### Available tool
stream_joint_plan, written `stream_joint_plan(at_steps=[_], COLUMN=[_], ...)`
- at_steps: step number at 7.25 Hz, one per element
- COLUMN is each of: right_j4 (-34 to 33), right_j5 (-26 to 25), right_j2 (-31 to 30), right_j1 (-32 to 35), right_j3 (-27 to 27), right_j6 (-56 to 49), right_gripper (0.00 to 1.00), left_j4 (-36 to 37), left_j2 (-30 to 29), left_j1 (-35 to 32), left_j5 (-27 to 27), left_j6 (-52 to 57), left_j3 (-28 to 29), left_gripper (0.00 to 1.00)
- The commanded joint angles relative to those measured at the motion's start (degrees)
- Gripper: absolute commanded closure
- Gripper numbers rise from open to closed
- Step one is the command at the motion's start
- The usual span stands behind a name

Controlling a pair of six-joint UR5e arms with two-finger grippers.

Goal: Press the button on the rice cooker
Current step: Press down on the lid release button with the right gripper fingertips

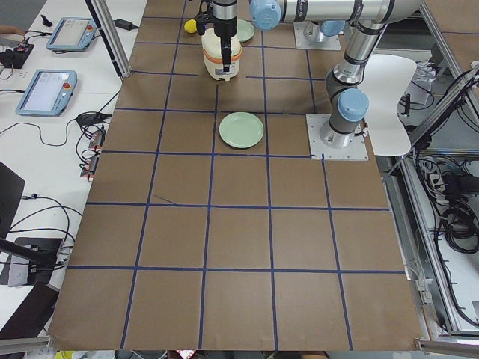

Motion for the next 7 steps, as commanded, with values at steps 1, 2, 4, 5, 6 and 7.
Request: stream_joint_plan(at_steps=[1, 2, 4, 5, 6, 7], right_j4=[0.01, 0.01, 0.01, -0.08, -0.43, -0.43], right_j5=[0.06, 0.23, 0.50, 0.41, 0.41, 0.41], right_j2=[0.12, 0.30, 0.48, 0.91, 1.01, 1.01], right_j1=[0.18, 0.26, 0.26, 0.26, 0.26, 0.26], right_j3=[0.01, 0.19, 0.19, 0.19, 0.10, 0.19], right_j6=[0.79, 0.70, 0.61, 0.61, 0.61, 0.61], right_gripper=[0.88, 0.88, 0.87, 0.87, 0.87, 0.87], left_j4=[0.00, 0.00, 0.00, 0.00, 0.00, 0.00], left_j2=[0.00, 0.00, 0.00, 0.00, 0.00, 0.00], left_j1=[0.00, 0.00, 0.00, 0.00, 0.00, 0.00], left_j5=[0.02, 0.02, 0.02, -0.06, 0.02, 0.02], left_j6=[0.00, 0.00, 0.00, 0.00, 0.00, 0.00], left_j3=[0.00, 0.00, 0.00, 0.00, 0.00, 0.00], left_gripper=[0.00, 0.00, 0.00, 0.00, 0.00, 0.00])
